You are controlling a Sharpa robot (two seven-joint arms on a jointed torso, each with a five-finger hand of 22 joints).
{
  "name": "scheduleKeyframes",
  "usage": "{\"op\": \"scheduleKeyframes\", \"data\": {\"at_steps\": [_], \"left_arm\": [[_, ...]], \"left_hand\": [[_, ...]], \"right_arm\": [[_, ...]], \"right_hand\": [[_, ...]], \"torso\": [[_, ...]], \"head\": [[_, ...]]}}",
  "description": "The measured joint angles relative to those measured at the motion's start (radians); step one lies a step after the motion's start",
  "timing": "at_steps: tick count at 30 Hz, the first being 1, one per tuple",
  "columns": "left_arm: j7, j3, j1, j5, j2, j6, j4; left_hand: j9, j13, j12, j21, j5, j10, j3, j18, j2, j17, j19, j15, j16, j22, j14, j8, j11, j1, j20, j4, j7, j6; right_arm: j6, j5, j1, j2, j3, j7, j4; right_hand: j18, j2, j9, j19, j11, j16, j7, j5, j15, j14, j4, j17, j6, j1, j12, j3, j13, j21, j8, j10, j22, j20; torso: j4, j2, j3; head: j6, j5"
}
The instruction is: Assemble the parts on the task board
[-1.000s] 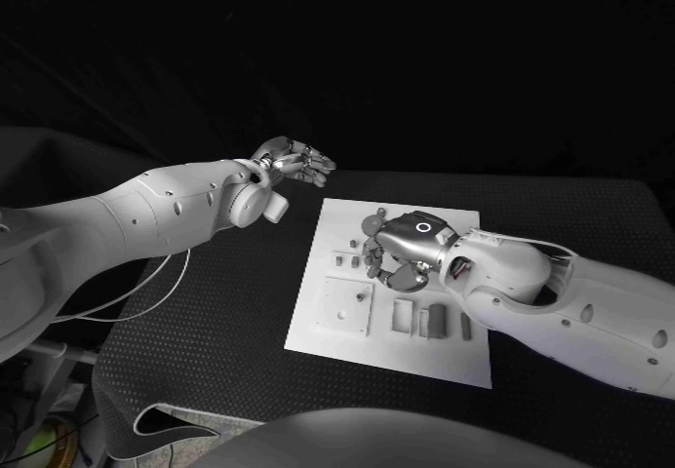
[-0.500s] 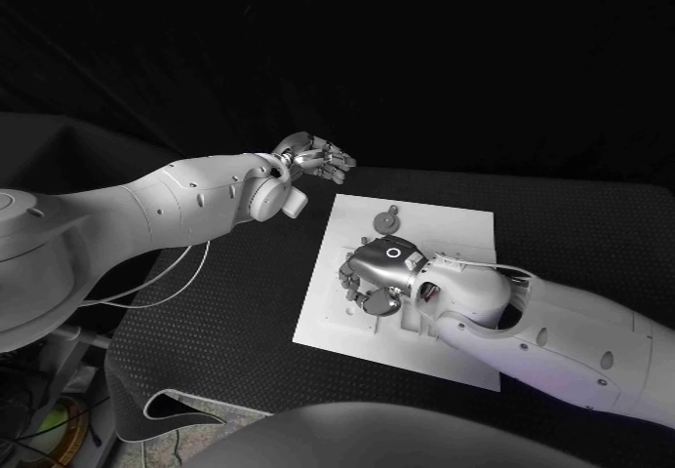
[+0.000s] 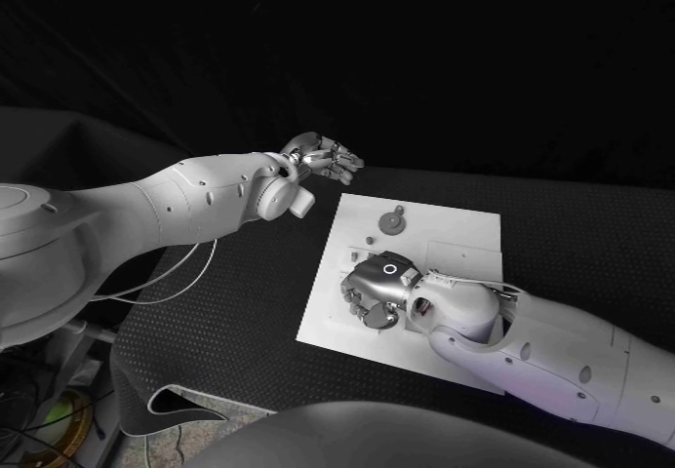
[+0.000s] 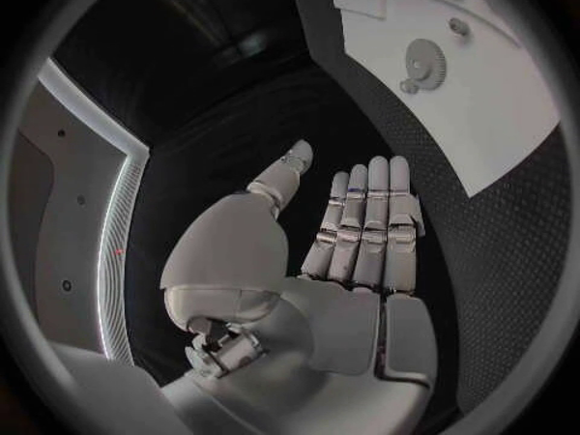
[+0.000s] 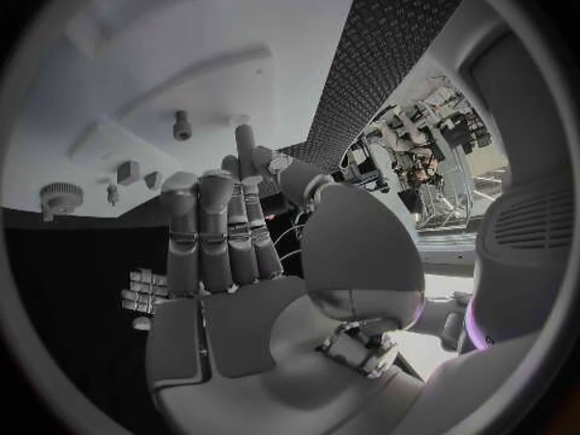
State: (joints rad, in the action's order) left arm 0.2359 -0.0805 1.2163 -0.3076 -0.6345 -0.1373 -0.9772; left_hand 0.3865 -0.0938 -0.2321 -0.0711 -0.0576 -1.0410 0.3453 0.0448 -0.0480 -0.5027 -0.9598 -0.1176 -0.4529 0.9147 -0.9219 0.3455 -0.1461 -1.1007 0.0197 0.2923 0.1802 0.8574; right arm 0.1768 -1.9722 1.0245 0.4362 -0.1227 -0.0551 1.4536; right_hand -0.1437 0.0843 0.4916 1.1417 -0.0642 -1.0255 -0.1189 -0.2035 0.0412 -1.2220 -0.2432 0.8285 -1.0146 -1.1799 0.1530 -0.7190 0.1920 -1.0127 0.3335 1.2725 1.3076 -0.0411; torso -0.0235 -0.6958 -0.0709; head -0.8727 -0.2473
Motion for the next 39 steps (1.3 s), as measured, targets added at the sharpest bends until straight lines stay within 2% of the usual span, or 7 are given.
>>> {"op": "scheduleKeyframes", "data": {"at_steps": [7, 11, 17, 29, 39], "left_arm": [[0.000, 0.000, 0.000, 0.000, 0.010, 0.000, 0.002], [-0.001, 0.000, 0.000, 0.000, 0.009, 0.000, 0.002], [-0.001, 0.000, 0.000, 0.000, 0.009, 0.000, 0.001], [-0.001, 0.000, 0.000, 0.000, 0.008, 0.000, 0.002], [-0.001, 0.000, 0.000, 0.000, 0.007, 0.000, 0.001]], "left_hand": [[0.000, 0.000, 0.000, 0.000, 0.000, 0.000, 0.000, 0.000, 0.000, 0.000, 0.000, 0.000, 0.000, 0.000, 0.000, 0.000, 0.000, 0.000, 0.000, 0.000, 0.000, 0.000], [0.000, 0.000, 0.000, 0.000, 0.000, 0.000, 0.000, 0.000, 0.000, -0.001, 0.000, 0.000, 0.000, 0.000, 0.000, 0.000, 0.000, 0.000, 0.000, 0.000, 0.000, 0.000], [0.000, 0.001, 0.000, 0.000, 0.000, 0.000, 0.000, 0.000, 0.000, -0.001, 0.000, 0.000, 0.000, 0.000, 0.000, 0.000, 0.000, 0.000, 0.000, 0.000, 0.000, 0.000], [0.000, 0.002, 0.000, 0.000, 0.000, 0.000, 0.000, 0.000, 0.000, -0.002, 0.000, 0.000, 0.004, 0.000, 0.000, 0.000, 0.000, 0.000, 0.000, 0.000, 0.000, 0.000], [-0.001, 0.002, 0.000, 0.000, 0.000, 0.000, 0.000, 0.000, 0.000, -0.003, 0.000, 0.000, 0.004, 0.000, 0.000, 0.000, 0.000, 0.000, 0.000, 0.000, 0.000, 0.000]], "right_arm": [[0.000, -0.008, -0.005, -0.005, 0.001, 0.000, -0.017], [0.000, -0.010, -0.006, -0.004, 0.001, -0.001, -0.024], [0.000, -0.011, -0.009, -0.007, 0.001, -0.001, -0.025], [-0.001, -0.013, -0.010, -0.010, 0.000, 0.000, -0.035], [-0.003, -0.014, -0.012, -0.017, -0.005, 0.002, -0.049]], "right_hand": [[0.000, 0.000, 0.000, -0.001, 0.000, -0.004, 0.000, -0.002, 0.003, -0.003, 0.000, 0.001, 0.000, 0.000, 0.000, 0.000, 0.000, -0.004, -0.002, 0.000, 0.000, 0.002], [0.000, 0.000, 0.000, 0.000, 0.000, -0.004, 0.000, -0.002, 0.003, -0.003, 0.000, 0.001, 0.000, 0.000, -0.003, 0.000, 0.000, -0.004, 0.001, 0.000, 0.000, 0.002], [0.000, 0.000, 0.000, 0.000, 0.000, -0.004, -0.001, -0.002, 0.003, -0.003, -0.001, 0.001, 0.001, 0.000, -0.004, 0.001, 0.000, -0.004, 0.002, 0.000, 0.000, 0.002], [0.000, -0.003, -0.001, 0.000, 0.000, -0.004, 0.001, -0.002, 0.003, -0.004, -0.002, 0.002, 0.003, 0.003, -0.004, 0.002, 0.000, -0.004, 0.002, 0.000, 0.000, 0.002], [0.000, -0.004, 0.000, 0.000, 0.000, -0.004, 0.003, -0.001, 0.001, -0.005, -0.006, 0.002, 0.001, 0.004, -0.004, 0.000, 0.000, -0.004, 0.001, 0.000, 0.000, 0.003]], "torso": [[-0.0056, 0.001, 0.0000], [-0.0080, 0.001, 0.0012], [-0.0075, 0.002, 0.0000], [-0.0079, 0.002, 0.0003], [-0.0075, 0.002, 0.0001]], "head": [[0.000, -0.005], [0.000, -0.007], [0.000, -0.011], [0.000, -0.013], [0.000, -0.012]]}}
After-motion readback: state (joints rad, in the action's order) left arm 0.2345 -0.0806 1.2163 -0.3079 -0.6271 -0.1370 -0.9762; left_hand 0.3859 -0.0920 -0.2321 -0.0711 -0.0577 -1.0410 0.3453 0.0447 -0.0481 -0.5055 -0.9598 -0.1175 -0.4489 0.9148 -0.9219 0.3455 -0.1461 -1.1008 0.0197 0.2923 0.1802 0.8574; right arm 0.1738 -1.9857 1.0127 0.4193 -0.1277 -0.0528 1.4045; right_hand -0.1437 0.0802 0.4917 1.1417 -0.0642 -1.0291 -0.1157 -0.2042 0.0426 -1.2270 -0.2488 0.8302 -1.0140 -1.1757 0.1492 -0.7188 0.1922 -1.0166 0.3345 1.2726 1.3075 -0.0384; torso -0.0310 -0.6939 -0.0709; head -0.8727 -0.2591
